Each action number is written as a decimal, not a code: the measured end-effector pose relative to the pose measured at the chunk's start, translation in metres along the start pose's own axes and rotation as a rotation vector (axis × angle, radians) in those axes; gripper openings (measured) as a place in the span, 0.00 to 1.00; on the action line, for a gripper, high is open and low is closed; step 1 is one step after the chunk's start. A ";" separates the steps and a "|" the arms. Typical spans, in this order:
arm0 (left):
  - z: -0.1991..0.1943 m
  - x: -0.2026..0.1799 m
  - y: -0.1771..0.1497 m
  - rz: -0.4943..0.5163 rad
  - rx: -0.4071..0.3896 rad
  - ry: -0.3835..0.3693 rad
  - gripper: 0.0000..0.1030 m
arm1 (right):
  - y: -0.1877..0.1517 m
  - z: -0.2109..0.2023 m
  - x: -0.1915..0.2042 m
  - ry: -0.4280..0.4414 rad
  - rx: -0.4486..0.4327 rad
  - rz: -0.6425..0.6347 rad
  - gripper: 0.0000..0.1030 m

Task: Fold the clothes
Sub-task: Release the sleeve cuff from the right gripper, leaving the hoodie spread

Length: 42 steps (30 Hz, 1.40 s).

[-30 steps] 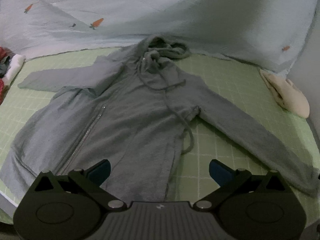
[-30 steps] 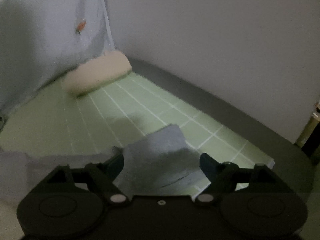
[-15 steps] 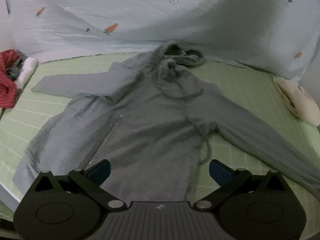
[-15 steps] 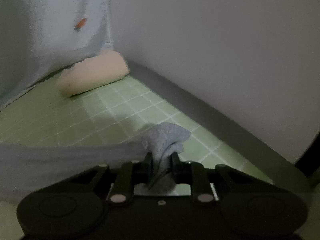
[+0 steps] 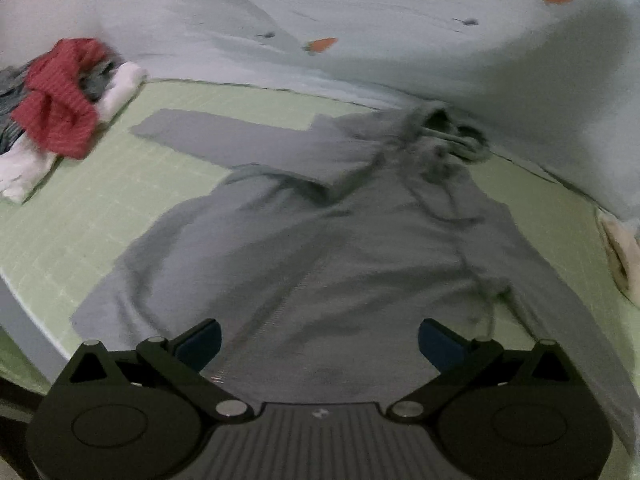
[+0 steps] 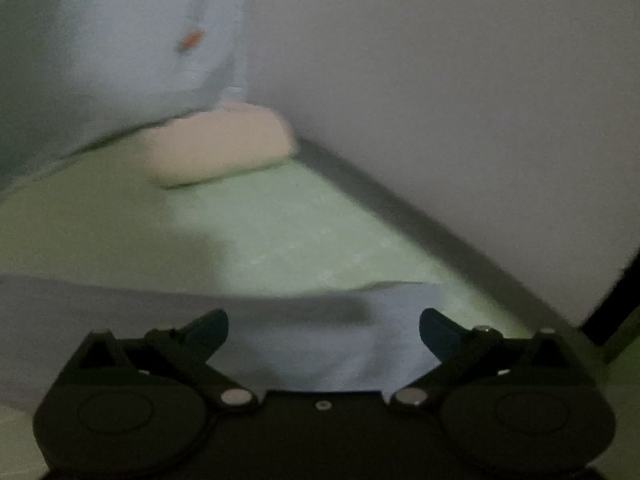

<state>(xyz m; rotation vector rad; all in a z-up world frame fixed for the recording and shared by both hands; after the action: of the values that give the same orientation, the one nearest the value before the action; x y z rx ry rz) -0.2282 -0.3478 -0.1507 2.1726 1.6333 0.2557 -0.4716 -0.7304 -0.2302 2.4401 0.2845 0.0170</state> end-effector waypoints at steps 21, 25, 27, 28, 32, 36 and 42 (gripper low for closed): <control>0.058 0.220 0.080 0.060 0.101 -0.120 1.00 | -0.183 -0.133 0.276 0.371 0.205 -0.171 0.98; 0.059 0.225 0.088 0.095 0.100 -0.138 1.00 | -0.191 -0.130 0.282 0.317 0.221 -0.157 0.75; 0.062 0.225 0.089 0.104 0.107 -0.155 1.00 | -0.191 -0.132 0.282 0.322 0.211 -0.184 0.36; 0.062 0.224 0.088 0.110 0.111 -0.161 1.00 | -0.191 -0.134 0.282 0.338 0.208 -0.196 0.17; 0.060 0.214 0.086 0.123 0.106 -0.183 1.00 | -0.189 -0.134 0.279 0.338 0.204 -0.200 0.10; 0.056 0.202 0.078 0.098 0.107 -0.189 1.00 | -0.181 -0.127 0.254 0.308 0.211 -0.195 0.10; 0.054 0.180 0.058 0.060 0.128 -0.188 1.00 | -0.166 -0.116 0.231 0.282 0.203 -0.281 0.13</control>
<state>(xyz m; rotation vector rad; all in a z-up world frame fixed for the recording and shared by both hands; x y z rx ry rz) -0.1037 -0.2018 -0.1923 2.2654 1.5190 -0.0372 -0.2897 -0.4846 -0.2588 2.5735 0.7861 0.2194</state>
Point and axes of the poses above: each gripper's, at about its wrist camera, not at the fingertips, and z roughly the way its jaws point, x to its left, y to its top, the point moved 7 cm from there along z, roughly the way its jaws point, and after that the axes turned 11 degrees about x, right-handed, at the moved point
